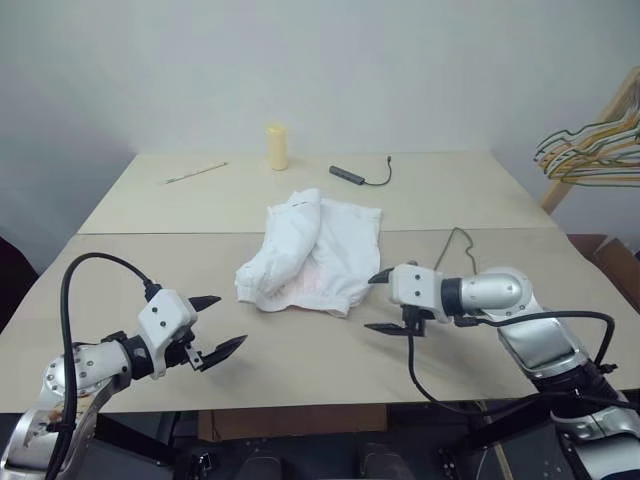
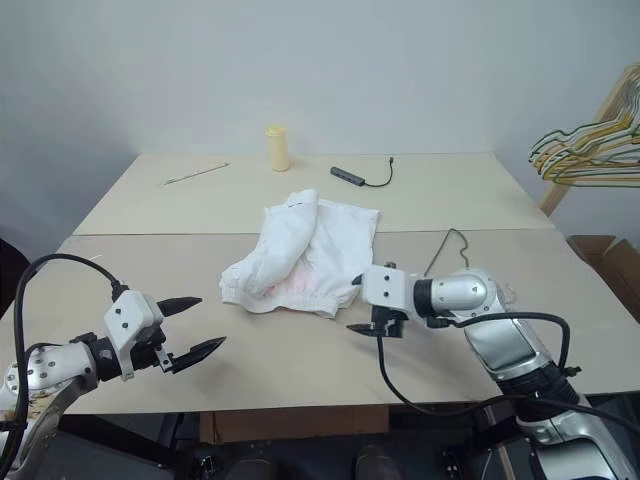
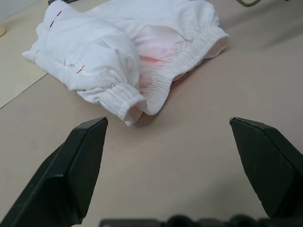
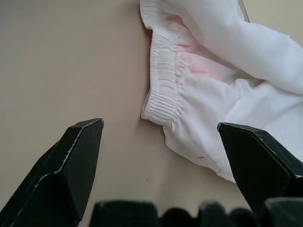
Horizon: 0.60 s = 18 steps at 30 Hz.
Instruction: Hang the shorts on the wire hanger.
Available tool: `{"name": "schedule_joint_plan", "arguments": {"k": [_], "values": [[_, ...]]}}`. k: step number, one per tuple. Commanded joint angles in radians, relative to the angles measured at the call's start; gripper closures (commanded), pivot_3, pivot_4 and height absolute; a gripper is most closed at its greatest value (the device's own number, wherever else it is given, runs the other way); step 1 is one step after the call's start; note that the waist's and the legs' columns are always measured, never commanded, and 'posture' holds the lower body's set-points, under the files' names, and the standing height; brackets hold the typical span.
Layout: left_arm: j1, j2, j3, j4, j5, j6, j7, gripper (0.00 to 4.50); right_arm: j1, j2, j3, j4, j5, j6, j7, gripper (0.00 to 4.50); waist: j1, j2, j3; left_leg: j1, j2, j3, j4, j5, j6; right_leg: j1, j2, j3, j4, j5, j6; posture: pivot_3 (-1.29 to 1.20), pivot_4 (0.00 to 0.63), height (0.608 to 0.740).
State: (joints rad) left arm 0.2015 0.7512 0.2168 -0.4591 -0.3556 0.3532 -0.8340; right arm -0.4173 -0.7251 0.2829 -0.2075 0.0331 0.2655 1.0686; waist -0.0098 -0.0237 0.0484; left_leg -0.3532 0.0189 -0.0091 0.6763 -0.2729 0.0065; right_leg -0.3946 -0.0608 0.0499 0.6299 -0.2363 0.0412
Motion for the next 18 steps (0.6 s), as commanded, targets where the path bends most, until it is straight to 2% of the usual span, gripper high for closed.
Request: {"name": "schedule_joint_plan", "arguments": {"k": [1, 11, 18], "values": [[-0.008, 0.002, 0.022, -0.031, -0.008, 0.005, 0.017, 0.00, -0.026, 0.003, -0.011, -0.015, 0.003, -0.022, 0.001, 0.02, 0.000, 0.000, 0.000, 0.000, 0.000, 0.000, 0.000, 0.000, 0.000, 0.000, 0.000, 0.000, 0.000, 0.000, 0.000, 0.05, 0.000, 0.740], [0.006, 0.010, 0.007, -0.024, 0.026, -0.014, 0.029, 0.00, -0.042, 0.033, -0.005, -0.012, -0.005, -0.011, -0.013, 0.02, 0.001, 0.000, 0.000, 0.000, 0.000, 0.000, 0.000, 0.000, 0.000, 0.000, 0.000, 0.000, 0.000, 0.000, 0.000, 0.06, 0.000, 0.740], [0.033, 0.024, 0.015, -0.015, 0.053, -0.020, 0.018, 0.00, -0.059, 0.141, 0.032, -0.053, -0.018, 0.060, -0.086, 0.02, 0.000, 0.000, 0.000, 0.000, 0.000, 0.000, 0.000, 0.000, 0.000, 0.000, 0.000, 0.000, 0.000, 0.001, -0.002, 0.05, 0.000, 0.740]]}}
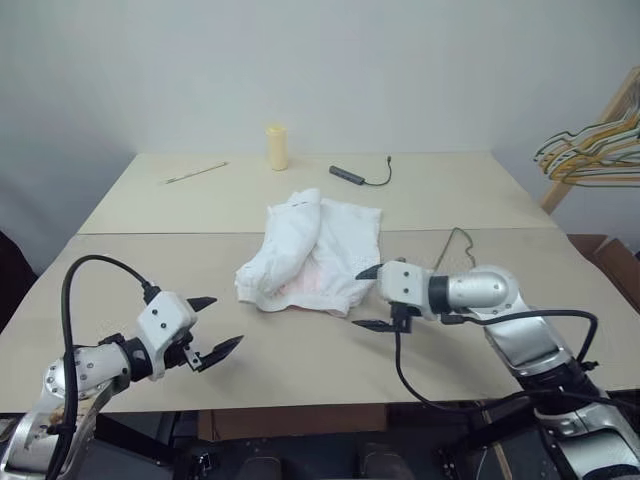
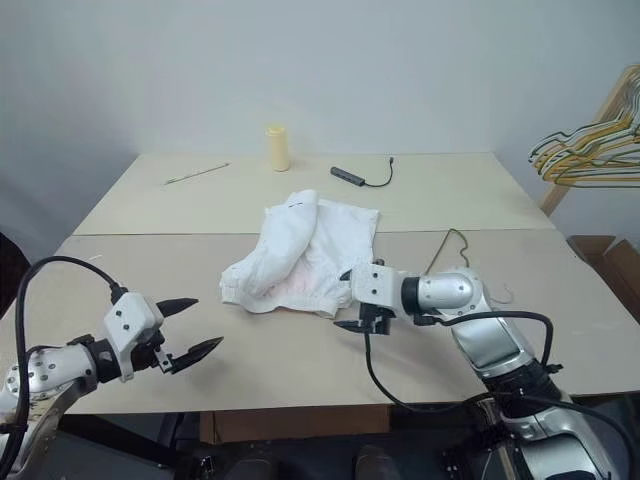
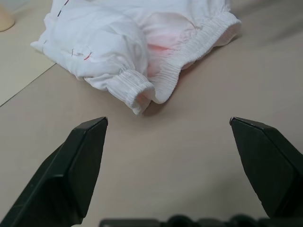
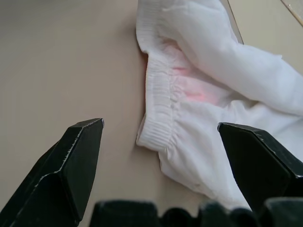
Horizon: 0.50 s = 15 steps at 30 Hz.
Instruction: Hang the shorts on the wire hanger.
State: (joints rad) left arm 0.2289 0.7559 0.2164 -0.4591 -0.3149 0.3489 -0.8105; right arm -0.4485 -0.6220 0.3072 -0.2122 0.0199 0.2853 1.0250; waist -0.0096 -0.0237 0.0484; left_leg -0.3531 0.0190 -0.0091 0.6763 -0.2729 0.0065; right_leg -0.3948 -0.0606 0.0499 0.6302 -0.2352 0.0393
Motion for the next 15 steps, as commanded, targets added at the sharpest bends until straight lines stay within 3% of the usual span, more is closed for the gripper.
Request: {"name": "schedule_joint_plan", "arguments": {"k": [1, 11, 15], "values": [[0.007, 0.022, 0.017, -0.013, 0.017, -0.013, -0.003, 0.00, -0.033, 0.058, 0.015, -0.053, -0.007, 0.062, -0.057, 0.02, 0.000, 0.000, 0.000, 0.000, 0.000, 0.000, 0.000, 0.000, 0.000, 0.000, 0.000, 0.000, 0.000, 0.000, 0.000, 0.05, 0.000, 0.740], [0.052, 0.072, 0.030, 0.059, 0.093, -0.001, 0.008, 0.00, -0.157, 0.384, 0.131, -0.062, -0.069, 0.372, -0.296, 0.02, -0.007, 0.000, 0.000, -0.002, 0.001, 0.001, -0.001, 0.000, 0.000, -0.007, 0.001, 0.001, 0.004, 0.003, -0.006, 0.01, 0.000, 0.740], [0.050, 0.089, 0.036, 0.080, 0.097, -0.008, 0.000, 0.00, -0.197, 0.505, 0.187, 0.015, -0.112, 0.393, -0.398, 0.02, -0.008, 0.000, 0.000, -0.003, 0.000, 0.001, -0.001, 0.000, 0.000, -0.010, 0.001, 0.002, 0.010, 0.002, -0.008, 0.00, 0.000, 0.740]]}}
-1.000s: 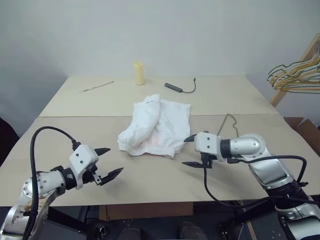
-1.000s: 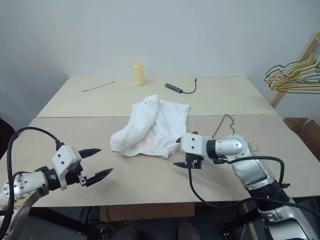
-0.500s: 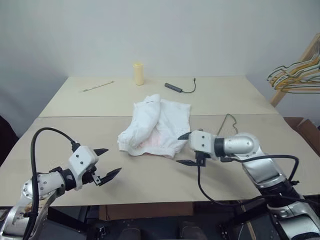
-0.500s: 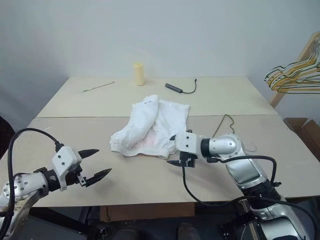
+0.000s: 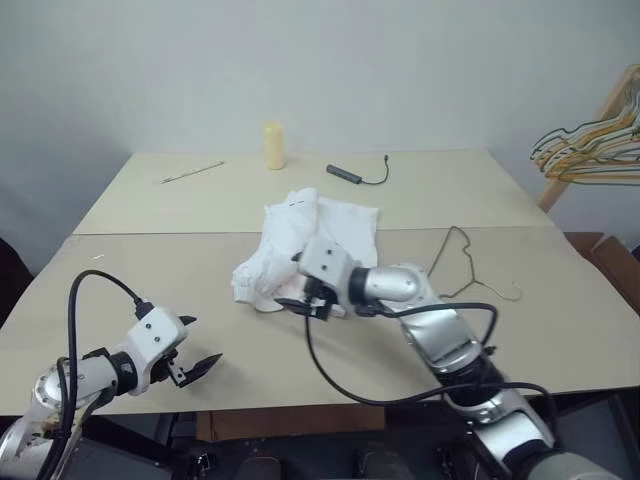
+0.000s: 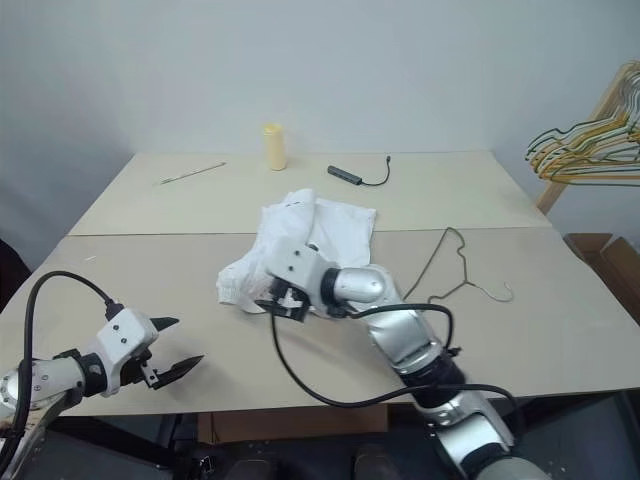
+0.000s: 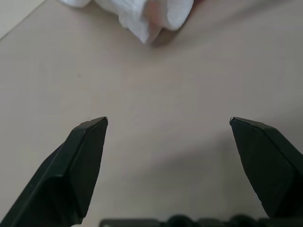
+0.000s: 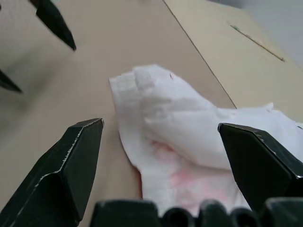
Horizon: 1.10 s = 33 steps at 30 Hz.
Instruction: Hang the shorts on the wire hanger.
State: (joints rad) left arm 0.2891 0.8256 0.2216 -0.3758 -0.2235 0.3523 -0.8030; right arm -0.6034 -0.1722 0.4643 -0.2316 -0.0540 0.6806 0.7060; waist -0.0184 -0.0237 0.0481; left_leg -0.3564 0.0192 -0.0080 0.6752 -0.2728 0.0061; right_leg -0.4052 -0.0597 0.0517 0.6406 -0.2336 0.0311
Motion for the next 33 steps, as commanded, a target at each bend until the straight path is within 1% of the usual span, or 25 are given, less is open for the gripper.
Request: {"name": "schedule_joint_plan", "arguments": {"k": [1, 4, 7, 14, 17, 19, 20, 27, 28, 31, 33], "values": [[-0.014, 0.021, 0.032, -0.001, 0.005, -0.013, -0.009, 0.00, -0.048, 0.082, 0.047, 0.060, -0.055, -0.018, -0.109, 0.02, 0.000, 0.000, 0.000, 0.000, 0.000, 0.000, 0.000, 0.000, 0.000, 0.000, 0.000, 0.000, 0.001, 0.000, 0.000, 0.01, 0.000, 0.740], [-0.022, 0.025, 0.036, -0.004, 0.005, -0.014, -0.010, 0.00, -0.066, 0.151, 0.124, 0.166, -0.140, -0.091, -0.215, 0.02, -0.005, 0.000, 0.000, 0.001, 0.000, 0.000, 0.000, 0.000, 0.000, 0.000, 0.000, 0.000, 0.001, 0.000, -0.001, 0.02, 0.000, 0.740], [-0.013, 0.024, 0.037, -0.018, 0.008, -0.014, -0.008, 0.00, -0.078, 0.176, 0.183, 0.264, -0.216, -0.189, -0.288, 0.02, -0.012, -0.001, -0.001, 0.001, 0.000, 0.000, 0.000, 0.000, -0.001, 0.000, 0.000, 0.000, 0.002, -0.001, -0.001, 0.02, 0.000, 0.740], [0.017, 0.013, 0.047, -0.035, 0.015, -0.021, -0.002, 0.00, -0.116, 0.201, 0.262, 0.433, -0.315, -0.361, -0.325, 0.02, -0.028, -0.002, -0.001, 0.001, 0.001, 0.000, 0.000, 0.000, -0.003, 0.000, 0.000, 0.000, 0.002, -0.001, -0.001, 0.04, 0.000, 0.740], [0.022, 0.010, 0.051, -0.038, 0.019, -0.024, 0.002, 0.00, -0.122, 0.209, 0.278, 0.487, -0.340, -0.410, -0.319, 0.63, -0.029, -0.002, -0.001, 0.002, 0.001, 0.000, -0.001, 0.000, -0.003, -0.001, 0.001, 0.000, 0.002, -0.001, -0.001, 0.04, 0.000, 0.740], [0.024, 0.008, 0.052, -0.040, 0.022, -0.024, 0.003, 0.00, -0.115, 0.221, 0.271, 0.492, -0.337, -0.425, -0.312, 1.26, -0.029, -0.002, -0.001, 0.002, 0.001, 0.000, -0.001, 0.000, -0.003, -0.001, 0.001, 0.000, 0.002, -0.001, -0.001, 0.04, 0.000, 0.740], [0.025, 0.007, 0.053, -0.040, 0.023, -0.025, 0.004, 0.00, -0.114, 0.223, 0.271, 0.494, -0.341, -0.433, -0.312, 1.68, -0.029, -0.002, -0.001, 0.002, 0.002, 0.000, -0.001, 0.000, -0.003, -0.001, 0.001, 0.000, 0.002, -0.001, -0.001, 0.04, 0.000, 0.740], [0.021, 0.004, 0.051, -0.031, 0.028, -0.032, 0.007, 0.00, -0.106, 0.232, 0.263, 0.516, -0.359, -0.467, -0.315, 4.27, -0.027, -0.002, -0.001, 0.002, 0.002, -0.001, -0.001, 0.000, -0.004, 0.000, 0.001, 0.000, 0.003, -0.001, -0.001, 0.04, 0.000, 0.740], [0.018, 0.004, 0.050, -0.028, 0.029, -0.033, 0.007, 0.00, -0.106, 0.232, 0.262, 0.520, -0.360, -0.471, -0.314, 4.46, -0.027, -0.002, -0.001, 0.002, 0.002, -0.001, -0.001, 0.000, -0.004, 0.000, 0.001, 0.000, 0.003, -0.001, -0.001, 0.04, 0.000, 0.740], [0.009, 0.006, 0.048, -0.016, 0.031, -0.037, 0.006, 0.00, -0.096, 0.221, 0.268, 0.518, -0.364, -0.499, -0.299, 4.46, -0.028, -0.002, -0.001, 0.002, 0.002, -0.001, -0.001, 0.000, -0.004, -0.001, 0.001, 0.000, 0.002, -0.001, -0.002, 0.04, 0.000, 0.740], [0.005, 0.008, 0.049, -0.009, 0.032, -0.039, 0.006, 0.00, -0.074, 0.187, 0.284, 0.480, -0.368, -0.534, -0.265, 4.46, -0.028, -0.002, -0.001, 0.002, 0.002, -0.001, -0.001, 0.000, -0.004, -0.001, 0.001, 0.000, 0.002, -0.001, -0.002, 0.04, 0.000, 0.740]]}}
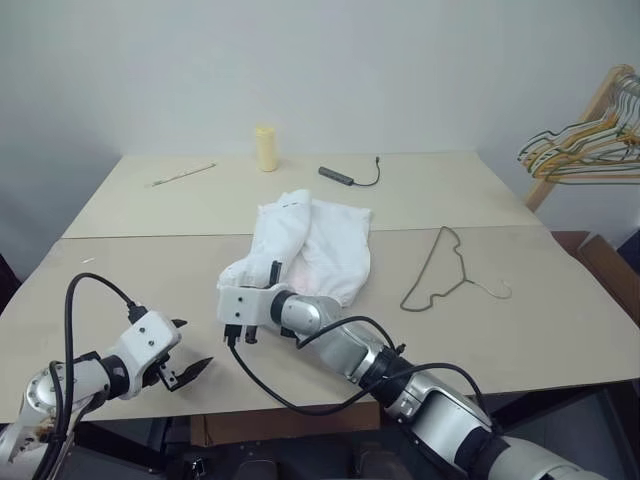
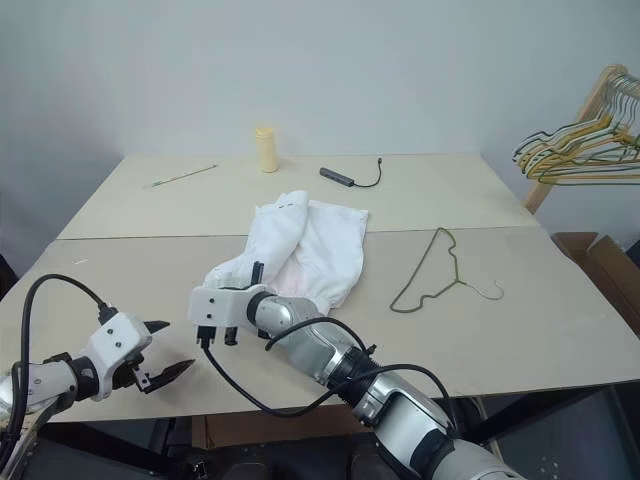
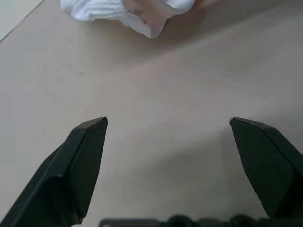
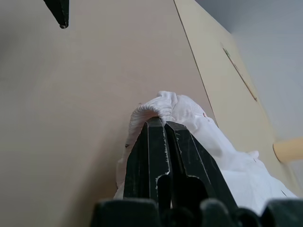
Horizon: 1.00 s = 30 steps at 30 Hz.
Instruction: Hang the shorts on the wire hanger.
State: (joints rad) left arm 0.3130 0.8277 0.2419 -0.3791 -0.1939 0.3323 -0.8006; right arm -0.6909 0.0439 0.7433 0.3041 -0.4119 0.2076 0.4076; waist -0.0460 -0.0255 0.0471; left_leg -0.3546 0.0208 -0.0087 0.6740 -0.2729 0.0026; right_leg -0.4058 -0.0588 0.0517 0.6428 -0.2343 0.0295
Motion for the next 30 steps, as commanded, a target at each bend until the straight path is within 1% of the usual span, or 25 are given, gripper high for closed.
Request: {"name": "schedule_joint_plan", "arguments": {"k": [1, 4, 6, 9, 10, 13, 17, 21, 22, 24, 26, 28, 30], "values": [[-0.019, 0.006, 0.032, -0.004, 0.003, -0.021, 0.004, 0.00, 0.027, -0.055, 0.011, -0.088, -0.004, -0.077, 0.068, 4.46, 0.001, 0.000, 0.000, 0.000, 0.000, 0.000, 0.000, 0.000, 0.000, 0.000, 0.000, 0.000, 0.000, 0.000, 0.000, 0.04, 0.000, 0.740], [-0.014, 0.007, 0.048, 0.000, -0.003, -0.024, 0.002, 0.00, 0.069, -0.172, 0.035, -0.198, 0.028, -0.175, 0.203, 4.46, 0.003, 0.000, 0.000, 0.000, -0.001, 0.000, 0.000, 0.000, 0.000, 0.001, -0.001, 0.000, -0.001, 0.000, 0.000, 0.03, 0.000, 0.740], [-0.009, 0.007, 0.054, 0.000, -0.002, -0.026, 0.001, 0.00, 0.097, -0.247, 0.027, -0.272, 0.087, -0.239, 0.299, 4.46, 0.003, -0.001, 0.000, 0.000, -0.001, 0.000, 0.000, 0.000, 0.000, 0.001, -0.001, 0.000, -0.002, 0.000, 0.001, 0.02, 0.000, 0.740], [-0.006, 0.011, 0.057, 0.002, 0.003, -0.029, -0.004, 0.00, 0.104, -0.406, -0.003, -0.359, 0.149, -0.336, 0.456, 4.46, 0.002, 0.000, 0.000, 0.000, -0.001, 0.000, 0.000, 0.000, 0.000, 0.001, -0.001, 0.000, -0.002, -0.002, 0.004, 0.02, 0.000, 0.740], [-0.007, 0.013, 0.056, 0.002, 0.003, -0.028, -0.006, 0.00, 0.097, -0.460, -0.016, -0.373, 0.171, -0.366, 0.508, 4.46, 0.002, 0.000, 0.000, 0.000, -0.001, 0.000, 0.000, 0.000, 0.000, 0.001, -0.001, 0.000, -0.002, -0.004, 0.006, 0.01, 0.000, 0.740], [-0.017, 0.022, 0.049, 0.006, 0.004, -0.032, -0.020, 0.00, 0.063, -0.606, -0.068, -0.364, 0.224, -0.478, 0.626, 4.46, 0.002, -0.001, 0.000, 0.002, 0.000, 0.001, 0.000, 0.000, 0.000, 0.003, 0.000, 0.000, -0.002, -0.005, 0.007, 0.00, 0.000, 0.740], [-0.046, 0.032, 0.035, 0.017, 0.012, -0.029, -0.027, 0.00, 0.024, -0.794, -0.139, -0.301, 0.320, -0.668, 0.784, 4.46, 0.005, -0.001, 0.000, 0.002, 0.000, 0.001, 0.001, 0.000, 0.000, 0.003, -0.001, 0.000, -0.002, -0.005, 0.007, -0.01, 0.000, 0.740], [-0.061, 0.036, 0.028, 0.022, 0.016, -0.025, -0.038, 0.00, -0.001, -0.878, -0.176, -0.185, 0.349, -0.811, 0.869, 4.46, -0.001, -0.001, 0.000, 0.002, 0.000, 0.002, 0.000, 0.000, 0.000, 0.003, 0.000, 0.000, -0.002, -0.006, 0.006, -0.03, 0.000, 0.740], [-0.063, 0.038, 0.025, 0.023, 0.018, -0.024, -0.043, 0.00, -0.001, -0.885, -0.185, -0.164, 0.364, -0.830, 0.885, 4.46, -0.003, -0.001, 0.000, 0.002, 0.001, 0.002, 0.000, 0.000, 0.000, 0.003, 0.000, 0.000, -0.002, -0.006, 0.006, -0.03, 0.000, 0.740], [-0.065, 0.043, 0.019, 0.024, 0.022, -0.023, -0.051, 0.00, 0.002, -0.885, -0.197, -0.132, 0.391, -0.858, 0.904, 4.46, -0.009, -0.001, 0.001, 0.002, 0.001, 0.004, -0.001, 0.000, 0.000, 0.002, 0.000, 0.002, -0.002, -0.002, 0.000, -0.04, 0.000, 0.740], [-0.068, 0.046, 0.017, 0.025, 0.023, -0.022, -0.054, 0.00, -0.003, -0.883, -0.201, -0.099, 0.362, -0.908, 0.900, 4.46, -0.013, -0.001, 0.001, 0.002, 0.001, 0.005, -0.001, 0.000, 0.000, 0.002, 0.000, 0.004, -0.002, -0.002, -0.001, -0.04, 0.000, 0.740], [-0.075, 0.049, 0.012, 0.029, 0.026, -0.021, -0.057, 0.00, -0.001, -0.881, -0.209, -0.087, 0.344, -0.905, 0.897, 3.96, -0.016, -0.001, 0.001, 0.003, 0.000, 0.006, 0.000, 0.000, 0.000, 0.003, 0.000, 0.005, -0.002, -0.002, 0.000, -0.04, 0.000, 0.740], [-0.081, 0.050, 0.010, 0.033, 0.030, -0.021, -0.061, 0.00, 0.010, -0.892, -0.217, -0.112, 0.369, -0.860, 0.920, 3.42, -0.019, -0.001, 0.001, 0.003, 0.000, 0.006, 0.000, 0.000, 0.000, 0.003, 0.000, 0.006, -0.002, -0.001, 0.000, -0.04, 0.000, 0.740]]}}
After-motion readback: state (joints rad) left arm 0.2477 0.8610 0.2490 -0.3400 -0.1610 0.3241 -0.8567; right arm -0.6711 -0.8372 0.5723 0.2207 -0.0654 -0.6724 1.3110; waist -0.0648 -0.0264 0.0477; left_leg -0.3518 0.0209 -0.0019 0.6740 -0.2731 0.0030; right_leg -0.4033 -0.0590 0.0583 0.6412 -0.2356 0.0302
